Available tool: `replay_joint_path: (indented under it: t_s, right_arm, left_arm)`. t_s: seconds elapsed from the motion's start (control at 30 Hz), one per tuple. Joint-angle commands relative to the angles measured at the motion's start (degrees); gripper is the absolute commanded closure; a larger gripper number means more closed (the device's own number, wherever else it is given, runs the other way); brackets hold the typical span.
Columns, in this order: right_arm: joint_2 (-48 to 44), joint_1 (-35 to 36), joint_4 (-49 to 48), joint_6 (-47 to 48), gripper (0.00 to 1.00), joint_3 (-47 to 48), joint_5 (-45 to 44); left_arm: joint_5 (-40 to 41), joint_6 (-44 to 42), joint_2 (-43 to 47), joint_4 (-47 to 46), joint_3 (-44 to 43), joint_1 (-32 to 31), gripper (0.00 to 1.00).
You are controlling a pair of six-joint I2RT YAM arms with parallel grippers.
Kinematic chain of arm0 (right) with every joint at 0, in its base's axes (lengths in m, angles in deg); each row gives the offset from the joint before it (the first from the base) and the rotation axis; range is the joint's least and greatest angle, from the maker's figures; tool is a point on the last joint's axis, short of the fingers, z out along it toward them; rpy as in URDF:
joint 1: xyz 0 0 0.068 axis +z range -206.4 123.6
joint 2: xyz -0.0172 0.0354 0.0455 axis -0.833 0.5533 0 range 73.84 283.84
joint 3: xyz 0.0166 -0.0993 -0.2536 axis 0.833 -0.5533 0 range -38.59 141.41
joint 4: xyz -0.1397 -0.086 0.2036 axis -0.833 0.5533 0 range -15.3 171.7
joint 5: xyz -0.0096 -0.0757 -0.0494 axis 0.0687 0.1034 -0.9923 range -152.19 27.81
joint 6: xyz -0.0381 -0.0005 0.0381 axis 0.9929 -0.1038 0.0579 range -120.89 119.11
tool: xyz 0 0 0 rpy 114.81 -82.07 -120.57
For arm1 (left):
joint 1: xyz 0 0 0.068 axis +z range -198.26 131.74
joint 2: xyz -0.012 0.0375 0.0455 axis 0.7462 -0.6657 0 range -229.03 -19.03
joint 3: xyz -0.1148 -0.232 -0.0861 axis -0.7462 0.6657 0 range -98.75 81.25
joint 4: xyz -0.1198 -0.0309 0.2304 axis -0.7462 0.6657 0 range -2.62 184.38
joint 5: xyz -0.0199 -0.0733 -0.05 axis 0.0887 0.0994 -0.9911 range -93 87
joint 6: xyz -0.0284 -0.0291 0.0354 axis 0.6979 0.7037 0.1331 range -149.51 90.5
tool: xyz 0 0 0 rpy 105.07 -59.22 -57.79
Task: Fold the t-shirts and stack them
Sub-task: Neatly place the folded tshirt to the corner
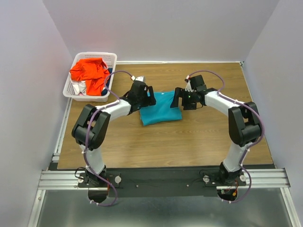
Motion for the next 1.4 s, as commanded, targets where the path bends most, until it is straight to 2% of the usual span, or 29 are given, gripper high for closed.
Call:
replay_joint_path:
  t_s: [0.0,0.13,0.27,0.47,0.53,0.67,0.7,0.73,0.77,0.83,0.87,1.1,1.2,1.37]
  right_arm:
    - [3.7,0.5,0.0,-3.3,0.00,1.6,-4.7]
    - [6.2,0.5,-0.7,-7.8,0.03,1.7,-9.1]
    - [7.5,0.8,-1.4,-9.4,0.09,2.2,-8.2]
    - [8.1,1.7,-2.0,-10.0,0.17,2.2,-7.3]
    - [8.4,2.2,-2.2,-10.5,0.23,1.9,-7.4]
    - [9.5,3.0,-2.7,-11.0,0.48,1.5,-8.3]
    - [9.7,3.3,-2.7,-10.9,0.58,1.5,-9.0]
    - [10.0,3.3,-2.7,-10.3,0.64,1.7,-10.4]
    - [10.2,3.3,-2.7,-9.9,0.75,1.9,-11.1]
    - [10.3,3.4,-2.7,-7.4,0.82,3.3,-13.8]
    - [10.1,3.4,-2.7,-6.8,0.89,4.0,-15.7]
    - [10.7,3.3,-2.6,1.8,0.99,10.2,-32.3]
    - [12.3,2.1,-2.7,4.8,0.99,12.8,-40.8]
    - [16.6,-2.5,-2.6,7.8,0.99,17.7,-43.2]
  left_arm:
    - [2.0,-0.9,-4.6,1.2,-2.9,2.5,0.11]
    - [0.9,-1.5,-7.6,0.3,-3.5,2.8,0.12]
    - [-0.2,-2.2,-8.2,0.3,-4.3,3.2,0.12]
    - [0.9,-1.7,-2.1,1.2,-3.0,3.2,0.11]
    - [1.9,-1.2,1.9,2.1,-2.2,3.2,0.11]
    - [5.0,-0.4,10.3,4.2,0.5,3.2,0.10]
    - [5.9,-0.2,13.9,4.6,2.1,3.2,0.10]
    - [7.3,0.2,17.4,5.2,3.0,3.2,0.08]
    - [8.5,0.3,19.1,5.4,4.8,3.2,0.08]
    - [9.6,0.9,22.1,6.0,6.7,3.2,0.02]
    - [9.9,0.9,24.9,6.2,8.5,3.2,0.02]
    - [17.5,3.9,34.8,11.4,14.0,3.3,0.02]
    - [21.0,5.4,38.2,14.0,15.9,3.3,0.02]
    - [24.8,6.1,40.7,14.5,18.1,3.5,0.02]
